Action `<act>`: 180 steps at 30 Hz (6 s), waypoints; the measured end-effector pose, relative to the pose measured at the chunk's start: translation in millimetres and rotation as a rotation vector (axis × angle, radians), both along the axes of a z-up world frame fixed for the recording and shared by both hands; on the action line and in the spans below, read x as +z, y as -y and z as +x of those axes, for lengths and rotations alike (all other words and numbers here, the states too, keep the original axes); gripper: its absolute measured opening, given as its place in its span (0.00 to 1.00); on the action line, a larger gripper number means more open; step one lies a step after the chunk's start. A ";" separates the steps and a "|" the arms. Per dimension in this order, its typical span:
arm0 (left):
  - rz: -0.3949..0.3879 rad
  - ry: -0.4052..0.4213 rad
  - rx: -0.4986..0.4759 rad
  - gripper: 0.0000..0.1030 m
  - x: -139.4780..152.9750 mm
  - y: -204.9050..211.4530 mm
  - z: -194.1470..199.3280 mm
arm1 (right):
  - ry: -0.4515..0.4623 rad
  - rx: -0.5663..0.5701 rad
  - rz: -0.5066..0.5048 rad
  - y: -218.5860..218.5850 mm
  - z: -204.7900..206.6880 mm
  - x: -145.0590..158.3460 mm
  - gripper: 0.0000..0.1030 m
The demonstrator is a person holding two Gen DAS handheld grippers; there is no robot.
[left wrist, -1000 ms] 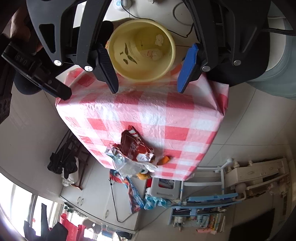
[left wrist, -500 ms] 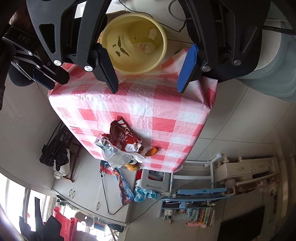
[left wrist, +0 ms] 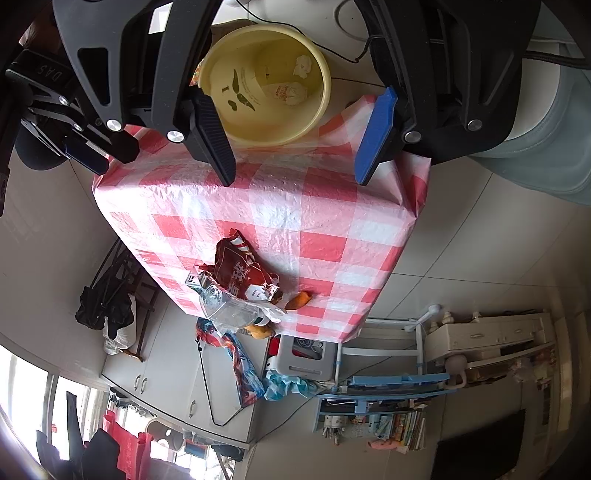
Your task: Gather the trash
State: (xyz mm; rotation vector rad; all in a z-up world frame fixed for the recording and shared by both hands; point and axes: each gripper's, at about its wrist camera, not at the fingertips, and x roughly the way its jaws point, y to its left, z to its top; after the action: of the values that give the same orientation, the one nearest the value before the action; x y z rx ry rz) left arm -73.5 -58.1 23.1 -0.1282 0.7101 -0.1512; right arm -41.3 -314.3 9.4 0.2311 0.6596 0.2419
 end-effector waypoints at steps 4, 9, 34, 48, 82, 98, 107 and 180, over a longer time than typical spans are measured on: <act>-0.007 0.003 0.010 0.63 0.5 -3.1 1.2 | -0.003 0.001 -0.002 0.3 0.1 -2.1 0.82; -0.010 0.007 0.018 0.64 1.0 -2.9 1.0 | -0.004 0.002 -0.003 -0.2 0.3 -3.2 0.82; -0.013 0.008 0.022 0.67 0.7 -4.0 0.6 | -0.016 0.005 0.007 -1.6 1.6 -12.5 0.82; -0.015 0.008 0.025 0.67 0.5 -5.2 0.5 | -0.018 0.012 0.004 -1.2 1.4 -11.3 0.82; -0.077 -0.013 0.146 0.67 2.2 -50.6 70.5 | -0.110 0.008 0.087 -1.8 176.6 -25.2 0.63; 0.025 -0.070 0.036 0.67 -20.3 -5.5 228.4 | -0.202 0.087 0.155 33.3 110.0 -12.3 0.17; 0.083 -0.125 -0.015 0.67 -44.3 30.0 302.2 | -0.234 0.046 0.234 47.6 116.1 -26.0 0.17; 0.078 -0.232 -0.193 0.14 -53.8 35.1 26.2 | -0.054 0.004 0.123 27.1 -12.2 -4.0 0.61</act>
State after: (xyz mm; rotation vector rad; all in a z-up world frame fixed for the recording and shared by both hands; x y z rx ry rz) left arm -47.3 -93.2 -30.7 -0.0018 0.9588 -0.2957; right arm -53.5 -341.4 5.5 0.3554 0.6995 0.2810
